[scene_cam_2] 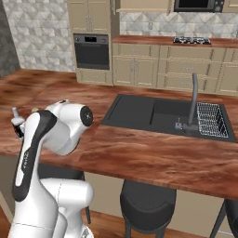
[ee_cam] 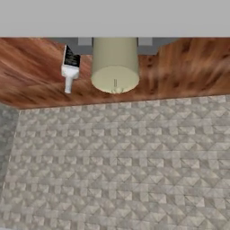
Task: Get the candle and the liquor from the cabinet and move them to the dining counter.
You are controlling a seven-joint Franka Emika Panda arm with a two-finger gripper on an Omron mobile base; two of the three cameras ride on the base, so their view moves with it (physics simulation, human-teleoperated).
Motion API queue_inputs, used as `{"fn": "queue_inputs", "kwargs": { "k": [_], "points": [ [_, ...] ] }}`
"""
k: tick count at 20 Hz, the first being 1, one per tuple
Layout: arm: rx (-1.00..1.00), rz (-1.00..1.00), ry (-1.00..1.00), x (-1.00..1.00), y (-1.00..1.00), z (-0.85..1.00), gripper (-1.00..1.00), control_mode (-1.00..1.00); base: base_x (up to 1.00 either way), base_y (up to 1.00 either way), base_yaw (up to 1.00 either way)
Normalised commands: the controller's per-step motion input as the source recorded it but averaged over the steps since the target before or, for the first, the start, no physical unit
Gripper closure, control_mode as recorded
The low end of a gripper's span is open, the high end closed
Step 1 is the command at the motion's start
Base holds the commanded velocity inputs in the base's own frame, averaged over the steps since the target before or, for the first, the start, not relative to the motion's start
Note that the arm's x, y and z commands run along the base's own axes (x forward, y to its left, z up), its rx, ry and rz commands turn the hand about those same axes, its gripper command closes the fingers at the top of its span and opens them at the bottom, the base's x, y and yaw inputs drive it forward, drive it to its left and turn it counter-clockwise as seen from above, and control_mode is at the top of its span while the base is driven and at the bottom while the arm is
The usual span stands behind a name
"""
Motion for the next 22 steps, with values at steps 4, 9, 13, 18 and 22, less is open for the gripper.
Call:
{"fn": "queue_inputs", "kwargs": {
  "k": [4, 9, 13, 18, 22],
  "points": [
    [0.00, 0.15, 0.05, 0.58, 0.04, -0.53, 1.00, -1.00, 0.00, 0.00, 0.00],
    [0.00, 0.11, 0.02, 0.67, 0.07, -0.54, 1.00, -1.00, 0.00, 0.00, 0.00],
    [0.00, 0.07, 0.00, 0.65, 0.03, -0.39, 1.00, -1.00, 0.00, 0.00, 0.00],
    [0.00, 0.03, 0.00, 0.57, 0.00, -0.32, 1.00, -1.00, 0.00, 0.00, 0.00],
    [0.00, 0.03, 0.00, 0.54, 0.00, -0.41, 1.00, -1.00, 0.00, 0.00, 0.00]
  ]
}}
